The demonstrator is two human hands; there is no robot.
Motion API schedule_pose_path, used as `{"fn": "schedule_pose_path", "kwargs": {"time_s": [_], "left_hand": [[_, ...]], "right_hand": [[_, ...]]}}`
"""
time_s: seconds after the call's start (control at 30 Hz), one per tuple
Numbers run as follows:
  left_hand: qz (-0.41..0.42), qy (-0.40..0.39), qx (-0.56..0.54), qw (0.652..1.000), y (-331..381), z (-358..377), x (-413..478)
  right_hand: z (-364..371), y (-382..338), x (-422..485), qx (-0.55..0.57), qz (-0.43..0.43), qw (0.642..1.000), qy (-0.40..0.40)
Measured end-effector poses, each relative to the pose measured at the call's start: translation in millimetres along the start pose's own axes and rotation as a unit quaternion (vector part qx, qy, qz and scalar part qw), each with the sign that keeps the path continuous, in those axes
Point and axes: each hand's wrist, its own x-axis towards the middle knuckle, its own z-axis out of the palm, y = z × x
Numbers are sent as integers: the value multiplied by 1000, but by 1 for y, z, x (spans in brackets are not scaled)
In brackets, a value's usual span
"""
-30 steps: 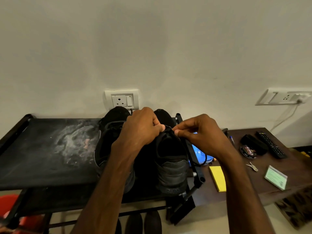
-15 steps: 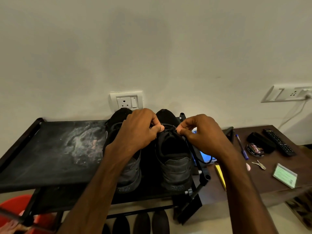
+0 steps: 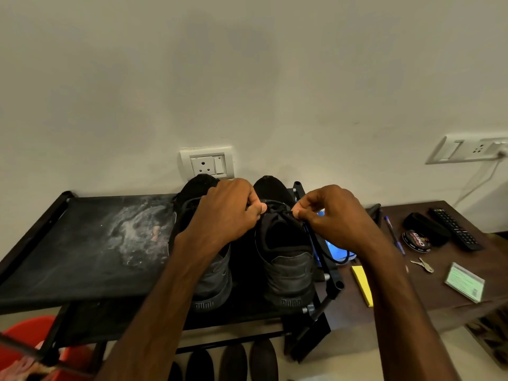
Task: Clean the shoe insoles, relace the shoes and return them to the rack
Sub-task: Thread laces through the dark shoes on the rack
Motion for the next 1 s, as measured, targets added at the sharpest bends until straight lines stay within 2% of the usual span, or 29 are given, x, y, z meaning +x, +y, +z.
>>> {"fn": "schedule_pose_path", "kwargs": {"time_s": [0.17,0.4,0.63,1.0], "left_hand": [[57,-2,-22,998,5,-2,-2],[124,-3,-101,987,9,-19,-4],[158,-54,-119,979,11,-22,-5],[177,-52,-117,976,12,-17,-4]], "right_hand": [[-11,-1,-4,70,-29,997,-16],[-18,-1,-2,157,-24,986,48],[-13,-4,2,168,-14,981,92],[-8,-9,4,123,-11,980,157]]}}
